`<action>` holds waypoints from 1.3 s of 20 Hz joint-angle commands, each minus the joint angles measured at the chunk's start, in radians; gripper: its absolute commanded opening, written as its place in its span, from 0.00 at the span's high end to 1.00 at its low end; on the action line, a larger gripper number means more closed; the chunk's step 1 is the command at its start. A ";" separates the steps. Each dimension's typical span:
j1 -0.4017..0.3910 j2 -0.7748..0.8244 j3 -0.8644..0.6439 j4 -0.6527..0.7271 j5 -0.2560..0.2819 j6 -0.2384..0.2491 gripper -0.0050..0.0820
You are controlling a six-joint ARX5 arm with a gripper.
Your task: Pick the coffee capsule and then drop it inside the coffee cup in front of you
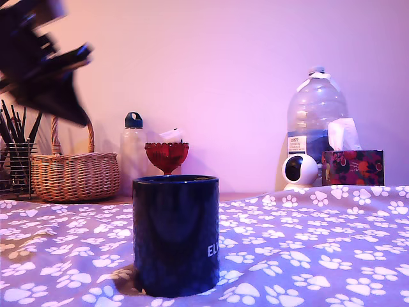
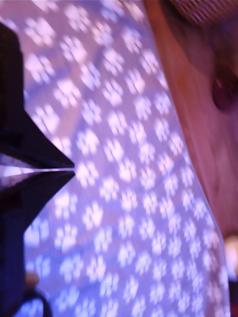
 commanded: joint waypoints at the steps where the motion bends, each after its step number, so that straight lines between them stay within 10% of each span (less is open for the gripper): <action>1: 0.052 -0.004 -0.049 0.034 0.029 -0.001 0.97; 5: 0.144 -0.023 -0.126 0.091 0.117 -0.001 0.97; 26: 0.198 -0.833 -0.574 0.055 0.049 -0.102 0.97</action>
